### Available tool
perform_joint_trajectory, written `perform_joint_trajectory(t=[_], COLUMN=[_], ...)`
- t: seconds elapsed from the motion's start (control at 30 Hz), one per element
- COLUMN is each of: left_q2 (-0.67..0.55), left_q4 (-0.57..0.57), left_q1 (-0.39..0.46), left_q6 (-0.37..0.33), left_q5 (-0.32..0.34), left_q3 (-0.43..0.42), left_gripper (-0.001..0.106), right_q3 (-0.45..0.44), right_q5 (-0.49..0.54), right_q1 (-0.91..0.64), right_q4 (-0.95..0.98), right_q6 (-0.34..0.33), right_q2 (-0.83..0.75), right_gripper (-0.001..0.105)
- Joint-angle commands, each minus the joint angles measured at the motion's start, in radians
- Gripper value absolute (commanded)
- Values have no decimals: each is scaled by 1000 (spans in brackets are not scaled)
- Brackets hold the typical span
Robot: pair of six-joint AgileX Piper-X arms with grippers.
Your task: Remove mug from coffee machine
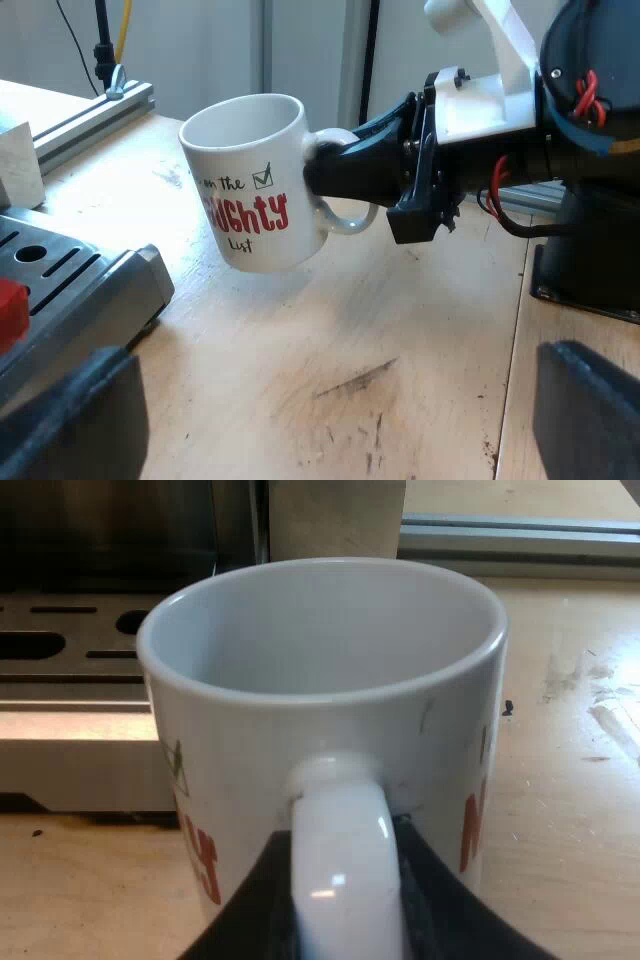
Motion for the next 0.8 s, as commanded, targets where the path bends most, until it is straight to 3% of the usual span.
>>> perform_joint_trajectory(t=[0.03,0.23,0.4,0.57,0.63,0.73,0.8], left_q2=[-2,-2,-2,-2,-2,-2,-2], left_q4=[-19,-19,-19,-19,-19,-17,-17], left_q1=[-4,-4,-4,-4,-4,-4,-4], left_q6=[3,3,3,3,3,3,3], left_q5=[-10,-10,-29,-51,-54,-55,-55], left_q3=[-2,-2,-2,-2,-2,-2,-2], left_gripper=[80,80,80,80,80,80,80], right_q3=[-9,-7,-7,-6,1,72,89], right_q5=[43,21,-140,-151,-168,-289,-310], right_q1=[-3,-116,-274,-374,-387,-439,-452], right_q4=[-8,-2,-15,-120,-165,-404,-453], right_q6=[0,0,-40,-218,-246,-356,-388], right_q2=[-14,-14,-14,-14,-14,-14,-14], right_gripper=[0,0,0,0,0,0,0])
